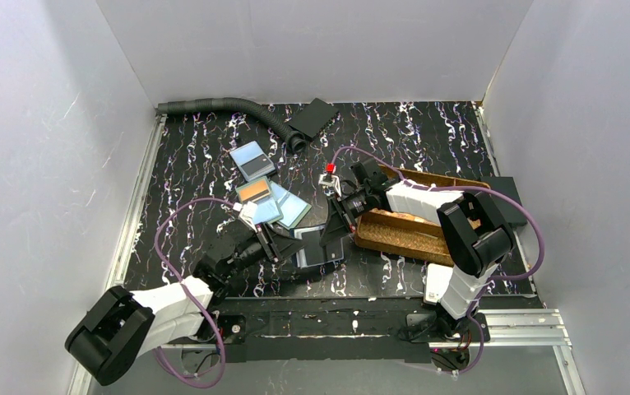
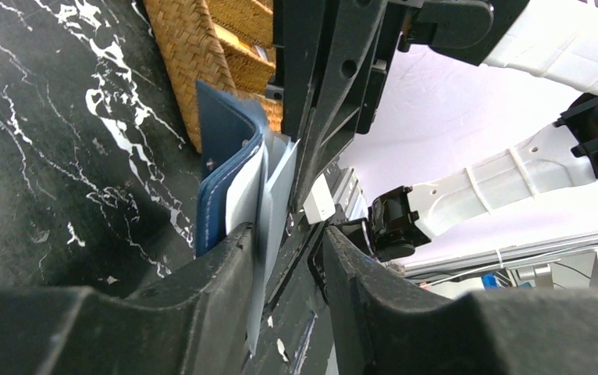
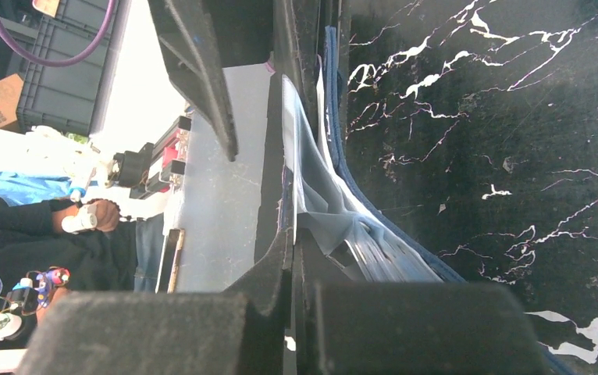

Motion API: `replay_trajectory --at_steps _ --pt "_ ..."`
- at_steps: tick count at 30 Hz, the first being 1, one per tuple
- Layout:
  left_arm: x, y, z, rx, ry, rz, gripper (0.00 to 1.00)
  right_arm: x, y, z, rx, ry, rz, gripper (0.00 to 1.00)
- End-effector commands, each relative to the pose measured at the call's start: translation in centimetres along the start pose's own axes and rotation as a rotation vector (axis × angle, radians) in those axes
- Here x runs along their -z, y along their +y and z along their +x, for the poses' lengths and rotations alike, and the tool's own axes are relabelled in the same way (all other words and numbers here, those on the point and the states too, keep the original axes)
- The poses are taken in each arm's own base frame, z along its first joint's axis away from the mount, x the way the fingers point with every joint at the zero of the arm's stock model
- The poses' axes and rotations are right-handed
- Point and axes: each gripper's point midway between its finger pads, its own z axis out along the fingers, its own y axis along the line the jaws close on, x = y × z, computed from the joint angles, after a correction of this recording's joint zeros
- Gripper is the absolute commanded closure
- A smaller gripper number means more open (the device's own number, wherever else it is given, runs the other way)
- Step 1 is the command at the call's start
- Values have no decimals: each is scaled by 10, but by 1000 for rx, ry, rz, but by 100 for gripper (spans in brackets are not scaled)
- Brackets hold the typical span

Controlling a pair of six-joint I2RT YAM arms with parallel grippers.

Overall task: Take the credit cards out of the card holder
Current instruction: Remove the credit card from the card holder.

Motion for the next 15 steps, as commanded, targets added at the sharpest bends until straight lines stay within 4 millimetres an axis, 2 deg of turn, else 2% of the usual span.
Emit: replay_trajectory --at_steps 1,6,9,15 --pt "5 13 6 0 17 -47 68 1 15 -8 47 -3 -61 99" --pt "2 14 8 -5 38 -48 90 0 14 -7 43 -2 -61 99" --pt "1 12 9 -9 53 -40 99 0 13 -7 39 -1 -62 99" --pt "1 5 7 -34 49 -13 99 0 12 -6 36 0 -62 99"
